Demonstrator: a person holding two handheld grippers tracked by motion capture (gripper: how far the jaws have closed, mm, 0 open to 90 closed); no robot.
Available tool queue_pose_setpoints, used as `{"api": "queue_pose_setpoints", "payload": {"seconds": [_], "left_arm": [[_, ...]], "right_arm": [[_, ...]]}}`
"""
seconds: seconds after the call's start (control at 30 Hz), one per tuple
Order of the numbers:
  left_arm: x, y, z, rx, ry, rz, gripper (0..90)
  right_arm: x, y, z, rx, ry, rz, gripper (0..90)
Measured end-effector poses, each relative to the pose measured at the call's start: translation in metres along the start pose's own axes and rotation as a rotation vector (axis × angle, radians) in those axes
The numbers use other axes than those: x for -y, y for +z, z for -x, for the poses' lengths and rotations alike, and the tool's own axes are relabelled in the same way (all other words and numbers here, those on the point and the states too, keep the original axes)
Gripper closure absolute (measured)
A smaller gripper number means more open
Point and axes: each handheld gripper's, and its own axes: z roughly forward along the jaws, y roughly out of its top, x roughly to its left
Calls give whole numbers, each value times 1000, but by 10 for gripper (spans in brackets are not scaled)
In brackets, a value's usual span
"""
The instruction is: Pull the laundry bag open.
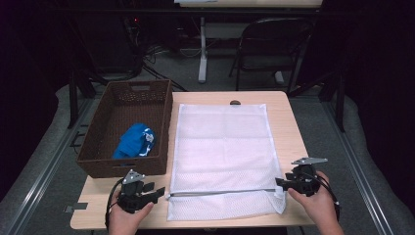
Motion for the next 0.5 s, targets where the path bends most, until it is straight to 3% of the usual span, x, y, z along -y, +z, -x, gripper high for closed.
{"api": "queue_pose_setpoints", "payload": {"seconds": [0.2,0.3,0.5], "left_arm": [[-2,-5,-2,-7,34,10,519],[-2,-6,-1,-29,57,39,515],[-2,-6,1,-46,93,50,497]], "right_arm": [[-2,-2,-6,-24,-23,43,496],[-3,-3,-10,-45,-48,67,495],[-4,-4,-14,-32,-78,80,482]]}}
